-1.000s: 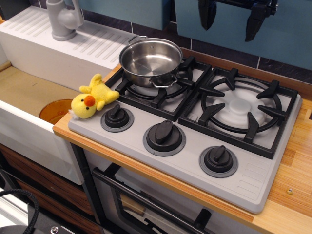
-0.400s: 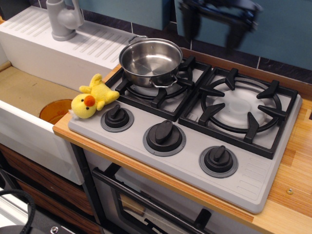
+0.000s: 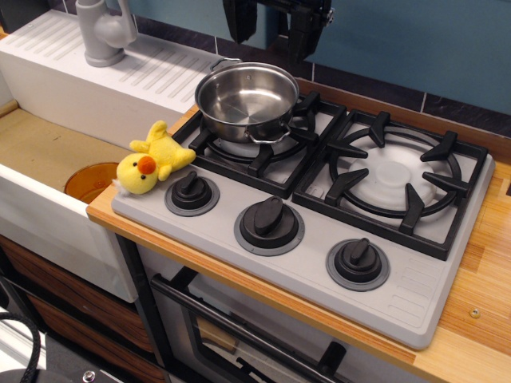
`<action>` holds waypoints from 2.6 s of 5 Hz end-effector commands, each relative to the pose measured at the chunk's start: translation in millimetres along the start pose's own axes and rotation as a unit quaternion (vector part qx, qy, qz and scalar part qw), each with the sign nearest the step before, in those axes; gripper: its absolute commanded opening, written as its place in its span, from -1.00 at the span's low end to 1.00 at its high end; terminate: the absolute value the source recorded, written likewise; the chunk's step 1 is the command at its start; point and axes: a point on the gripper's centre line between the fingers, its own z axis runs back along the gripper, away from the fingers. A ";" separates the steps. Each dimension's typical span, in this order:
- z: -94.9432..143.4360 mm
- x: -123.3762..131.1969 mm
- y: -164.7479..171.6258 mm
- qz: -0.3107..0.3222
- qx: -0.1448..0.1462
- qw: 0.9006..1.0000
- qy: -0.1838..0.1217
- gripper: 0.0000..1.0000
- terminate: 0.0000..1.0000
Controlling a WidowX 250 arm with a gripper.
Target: Put stuffedduck in pan
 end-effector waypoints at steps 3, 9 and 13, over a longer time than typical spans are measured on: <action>-12.7 -38.4 46.8 0.031 0.078 0.994 -0.072 1.00 -1.00; -95.4 -84.8 80.1 0.025 0.092 0.987 -0.128 1.00 -1.00; -96.8 -77.4 79.4 0.037 0.107 0.990 -0.088 -1.00 -1.00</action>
